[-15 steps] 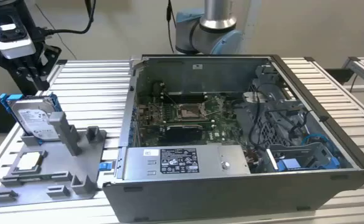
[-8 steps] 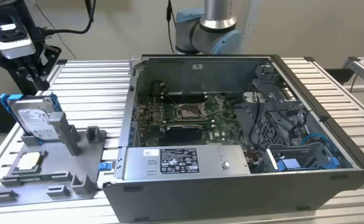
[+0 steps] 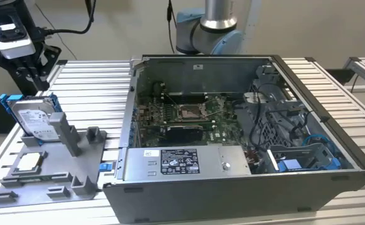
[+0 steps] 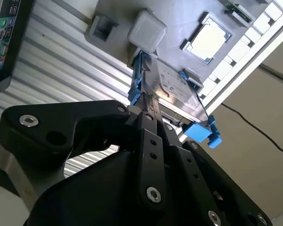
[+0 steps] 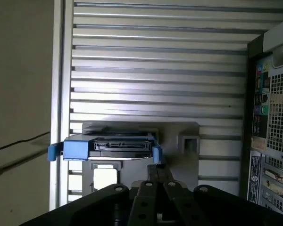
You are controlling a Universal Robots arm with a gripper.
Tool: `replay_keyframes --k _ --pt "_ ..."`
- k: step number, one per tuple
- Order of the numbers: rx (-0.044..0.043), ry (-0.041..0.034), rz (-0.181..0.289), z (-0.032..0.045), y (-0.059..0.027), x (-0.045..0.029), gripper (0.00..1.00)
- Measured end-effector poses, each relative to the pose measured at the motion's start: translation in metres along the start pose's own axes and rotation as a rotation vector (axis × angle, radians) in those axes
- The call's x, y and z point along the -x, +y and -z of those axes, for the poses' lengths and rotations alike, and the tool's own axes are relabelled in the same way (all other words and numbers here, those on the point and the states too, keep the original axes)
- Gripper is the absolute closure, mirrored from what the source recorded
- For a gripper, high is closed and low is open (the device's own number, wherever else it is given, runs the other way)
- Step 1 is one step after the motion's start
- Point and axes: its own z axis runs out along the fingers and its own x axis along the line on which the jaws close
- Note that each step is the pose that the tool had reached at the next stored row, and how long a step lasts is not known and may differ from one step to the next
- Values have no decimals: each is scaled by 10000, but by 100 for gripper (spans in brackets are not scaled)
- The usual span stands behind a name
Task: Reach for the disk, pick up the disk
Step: 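Reach for the disk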
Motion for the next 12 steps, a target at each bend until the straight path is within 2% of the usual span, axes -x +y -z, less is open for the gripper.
replay_keyframes --k 4,8,9,12 --pt "0 0 1 -8 76 -145 100" --pt "0 0 -1 -15 89 -297 100" --pt "-1 2 0 -18 93 -323 100" --pt "1 -2 1 -29 98 -339 100"
